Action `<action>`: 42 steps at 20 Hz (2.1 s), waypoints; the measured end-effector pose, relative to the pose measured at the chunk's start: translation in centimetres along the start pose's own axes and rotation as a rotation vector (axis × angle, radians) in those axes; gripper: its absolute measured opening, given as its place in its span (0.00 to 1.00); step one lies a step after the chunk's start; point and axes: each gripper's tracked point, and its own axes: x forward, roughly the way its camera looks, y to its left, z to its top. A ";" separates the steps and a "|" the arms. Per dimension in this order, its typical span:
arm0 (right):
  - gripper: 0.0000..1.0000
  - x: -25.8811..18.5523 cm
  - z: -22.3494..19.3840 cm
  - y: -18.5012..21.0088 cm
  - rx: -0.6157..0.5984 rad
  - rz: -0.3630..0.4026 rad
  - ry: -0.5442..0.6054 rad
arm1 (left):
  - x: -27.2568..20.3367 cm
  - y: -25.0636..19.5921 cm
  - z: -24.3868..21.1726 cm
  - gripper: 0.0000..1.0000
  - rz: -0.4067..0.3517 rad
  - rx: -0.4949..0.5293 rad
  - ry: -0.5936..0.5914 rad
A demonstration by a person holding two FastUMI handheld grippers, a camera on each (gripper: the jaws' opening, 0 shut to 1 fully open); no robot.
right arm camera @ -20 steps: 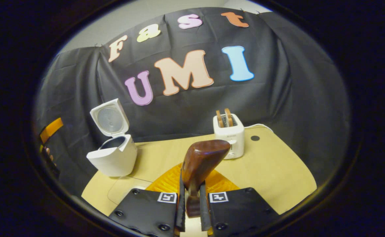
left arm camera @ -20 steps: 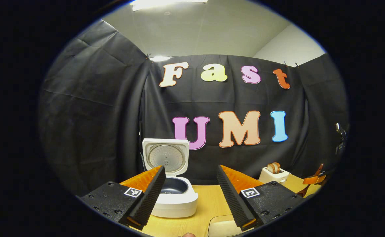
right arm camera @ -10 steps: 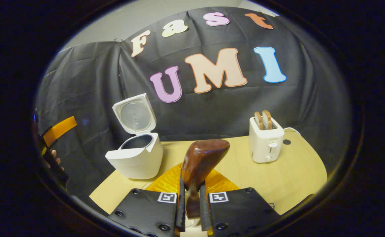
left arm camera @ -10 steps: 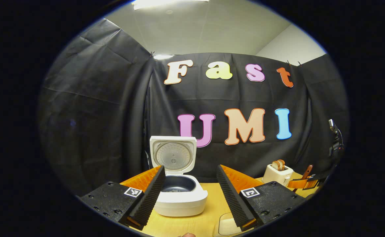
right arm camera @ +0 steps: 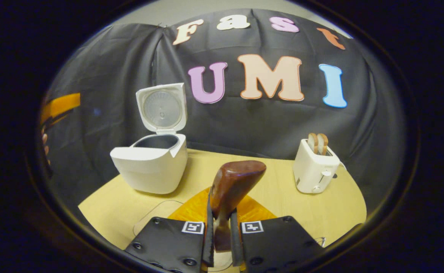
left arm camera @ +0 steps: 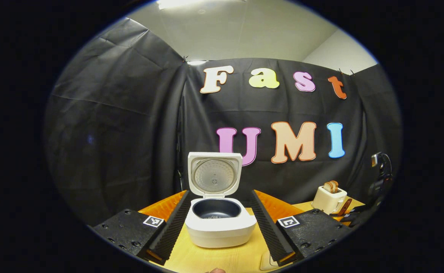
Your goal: Close the left gripper, press the button to open the rice cooker; take a wooden spoon from the chopstick holder with the right hand, scoop a spoonful of rice and pour it into the rice cooker, then put the wooden spoon back into the chopstick holder.
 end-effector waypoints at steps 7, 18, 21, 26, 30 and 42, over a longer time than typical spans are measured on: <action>0.20 2.2 -2.8 0.8 -0.152 -0.080 0.021 | 0.6 2.5 -0.7 0.90 0.033 -0.005 0.012; 0.21 3.6 -6.7 5.5 -0.086 -0.077 0.123 | 1.3 4.1 -1.4 0.92 0.052 -0.016 0.021; 0.21 3.6 -7.0 6.7 -0.020 -0.046 0.141 | 1.2 4.4 -1.6 0.90 0.059 -0.021 0.024; 0.22 3.8 -8.0 6.6 0.218 -0.005 0.206 | 1.1 4.6 -1.7 0.90 0.064 -0.036 0.028; 0.21 4.3 -8.5 4.7 0.481 -0.004 0.254 | 1.1 4.6 -1.6 0.90 0.059 -0.034 0.023; 0.22 3.4 -7.5 0.7 0.885 0.069 0.235 | 1.4 2.7 -1.0 0.90 0.022 -0.013 0.023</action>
